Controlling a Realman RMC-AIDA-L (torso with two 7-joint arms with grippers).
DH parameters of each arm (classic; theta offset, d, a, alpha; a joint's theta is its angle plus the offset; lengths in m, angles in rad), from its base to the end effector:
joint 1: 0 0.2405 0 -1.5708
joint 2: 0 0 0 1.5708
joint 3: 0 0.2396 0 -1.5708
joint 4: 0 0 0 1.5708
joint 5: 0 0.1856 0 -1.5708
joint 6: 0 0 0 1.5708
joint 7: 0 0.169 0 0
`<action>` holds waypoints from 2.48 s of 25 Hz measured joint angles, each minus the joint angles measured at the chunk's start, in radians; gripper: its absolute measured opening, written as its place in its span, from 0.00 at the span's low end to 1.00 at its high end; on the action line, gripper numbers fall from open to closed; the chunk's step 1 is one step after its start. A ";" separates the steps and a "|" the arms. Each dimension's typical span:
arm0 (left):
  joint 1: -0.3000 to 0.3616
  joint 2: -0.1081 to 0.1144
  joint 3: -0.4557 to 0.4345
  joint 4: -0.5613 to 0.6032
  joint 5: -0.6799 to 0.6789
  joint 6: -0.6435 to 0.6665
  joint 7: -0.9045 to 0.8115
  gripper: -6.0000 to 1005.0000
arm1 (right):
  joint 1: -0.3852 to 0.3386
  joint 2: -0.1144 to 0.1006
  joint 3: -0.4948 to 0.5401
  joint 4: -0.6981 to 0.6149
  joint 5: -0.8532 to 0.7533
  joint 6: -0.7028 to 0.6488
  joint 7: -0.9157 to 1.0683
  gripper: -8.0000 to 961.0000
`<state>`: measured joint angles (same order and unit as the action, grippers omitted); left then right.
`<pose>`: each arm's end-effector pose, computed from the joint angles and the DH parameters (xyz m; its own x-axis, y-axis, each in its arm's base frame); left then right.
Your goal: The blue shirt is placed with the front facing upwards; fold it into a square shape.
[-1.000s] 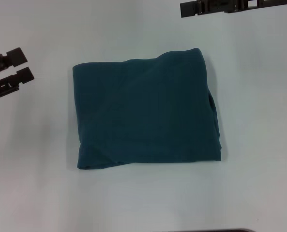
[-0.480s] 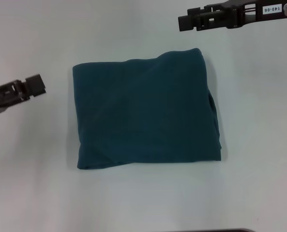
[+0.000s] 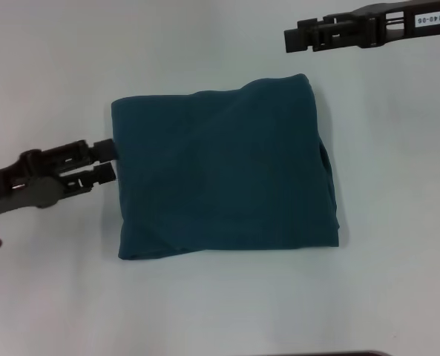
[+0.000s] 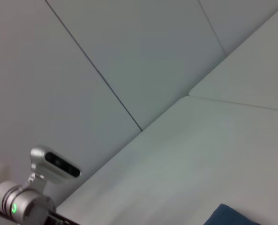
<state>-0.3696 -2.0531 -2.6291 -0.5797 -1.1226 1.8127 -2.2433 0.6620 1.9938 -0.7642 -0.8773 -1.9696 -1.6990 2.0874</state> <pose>-0.2565 0.2481 0.0062 -0.0520 0.9186 0.3917 0.8447 -0.1688 0.5080 0.1644 0.3436 0.0367 0.6360 -0.6327 -0.4418 -0.6658 -0.7394 0.1004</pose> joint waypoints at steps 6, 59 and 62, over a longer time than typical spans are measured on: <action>0.014 -0.034 0.031 0.027 0.045 -0.151 -0.133 0.73 | -0.006 -0.003 0.015 -0.003 0.000 -0.008 0.015 0.81; 0.041 -0.068 0.099 -0.057 0.168 0.020 0.844 0.74 | -0.291 0.086 -0.065 0.311 -0.078 -0.092 -0.914 0.81; 0.034 -0.070 0.099 -0.057 0.168 0.018 0.844 0.74 | -0.288 0.089 -0.068 0.318 -0.080 -0.086 -0.917 0.81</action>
<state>-0.3356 -2.1231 -2.5305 -0.6366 -0.9546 1.8308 -1.3994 0.3739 2.0827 -0.8320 -0.5598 -2.0496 -1.7851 1.1706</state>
